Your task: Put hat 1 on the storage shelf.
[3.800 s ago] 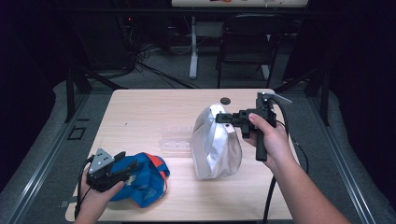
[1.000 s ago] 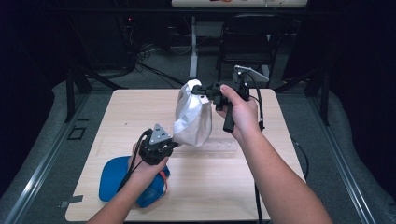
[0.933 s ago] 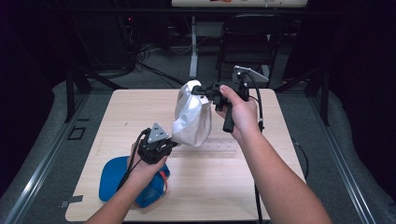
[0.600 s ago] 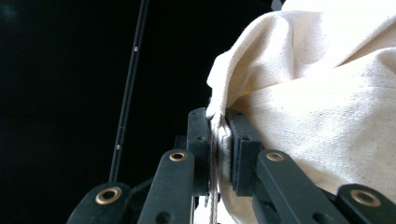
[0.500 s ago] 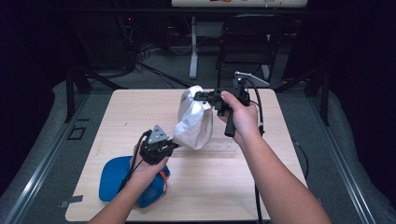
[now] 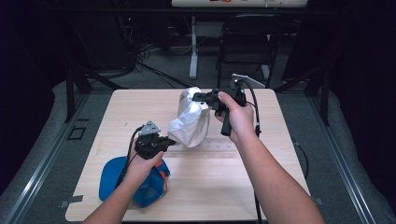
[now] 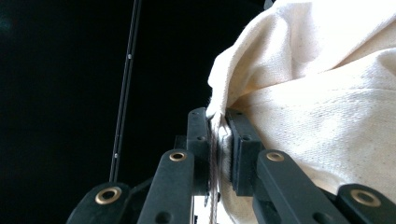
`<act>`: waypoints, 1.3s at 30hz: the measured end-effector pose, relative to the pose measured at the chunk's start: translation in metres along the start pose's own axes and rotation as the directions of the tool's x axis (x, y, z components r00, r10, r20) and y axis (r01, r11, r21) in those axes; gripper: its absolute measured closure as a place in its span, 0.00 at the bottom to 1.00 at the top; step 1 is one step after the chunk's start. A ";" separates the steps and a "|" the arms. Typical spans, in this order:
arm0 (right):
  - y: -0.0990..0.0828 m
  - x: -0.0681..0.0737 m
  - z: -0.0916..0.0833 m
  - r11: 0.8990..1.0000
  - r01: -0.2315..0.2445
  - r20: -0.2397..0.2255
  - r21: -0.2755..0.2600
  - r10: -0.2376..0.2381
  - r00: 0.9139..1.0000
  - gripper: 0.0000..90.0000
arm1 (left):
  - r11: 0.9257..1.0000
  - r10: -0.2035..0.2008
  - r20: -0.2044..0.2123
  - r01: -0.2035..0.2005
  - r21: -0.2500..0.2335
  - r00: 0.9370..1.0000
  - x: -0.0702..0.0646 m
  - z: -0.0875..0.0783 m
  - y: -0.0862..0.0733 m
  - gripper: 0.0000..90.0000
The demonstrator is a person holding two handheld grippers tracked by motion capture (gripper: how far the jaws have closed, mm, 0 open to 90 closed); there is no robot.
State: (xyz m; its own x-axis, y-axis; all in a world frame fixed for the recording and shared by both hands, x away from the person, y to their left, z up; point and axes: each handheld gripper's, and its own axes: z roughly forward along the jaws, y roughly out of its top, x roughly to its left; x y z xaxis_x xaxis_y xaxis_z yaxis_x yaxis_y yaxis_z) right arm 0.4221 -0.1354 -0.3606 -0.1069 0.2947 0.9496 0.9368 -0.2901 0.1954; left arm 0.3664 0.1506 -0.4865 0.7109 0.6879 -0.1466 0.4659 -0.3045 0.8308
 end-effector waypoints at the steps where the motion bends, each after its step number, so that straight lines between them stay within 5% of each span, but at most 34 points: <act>1: 0.000 0.000 0.004 1.000 -0.003 0.004 0.003 0.003 1.000 0.90 | 1.000 -0.006 0.001 0.006 0.001 1.000 0.002 0.000 -0.001 0.92; 12: -0.002 -0.003 0.021 1.000 -0.014 0.006 0.017 0.014 1.000 0.90 | 0.997 -0.073 -0.004 0.073 -0.009 0.997 0.009 0.000 -0.015 0.92; 20: -0.002 -0.010 0.021 1.000 -0.013 0.027 0.018 0.012 1.000 0.90 | 0.996 -0.083 -0.018 0.083 -0.008 0.996 0.011 0.005 -0.019 0.92; 29: -0.005 -0.024 0.032 0.999 -0.014 0.073 0.032 0.011 0.997 0.90 | 0.986 -0.165 -0.038 0.166 0.032 0.986 0.016 0.011 -0.031 0.93; 34: -0.006 -0.029 0.035 0.999 -0.005 0.104 0.041 0.001 0.995 0.90 | 0.987 -0.144 -0.068 0.148 0.059 0.987 0.013 0.017 -0.035 0.94; 37: -0.005 -0.034 0.032 1.000 0.000 0.112 0.026 -0.003 0.994 0.90 | 0.993 -0.081 -0.082 0.088 0.081 0.993 0.008 0.017 -0.033 0.93; 39: -0.004 -0.036 0.029 1.000 0.005 0.128 0.017 -0.007 0.992 0.90 | 0.993 -0.077 -0.092 0.084 0.077 0.993 0.006 0.017 -0.033 0.93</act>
State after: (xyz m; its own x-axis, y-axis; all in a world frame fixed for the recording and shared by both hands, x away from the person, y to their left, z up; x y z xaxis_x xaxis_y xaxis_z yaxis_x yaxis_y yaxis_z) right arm 0.4320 -0.1182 -0.4028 -0.0702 0.4104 0.9092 0.9417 -0.2734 0.1961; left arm 0.3644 0.1534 -0.5242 0.6214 0.7670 -0.1596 0.5632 -0.2957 0.7716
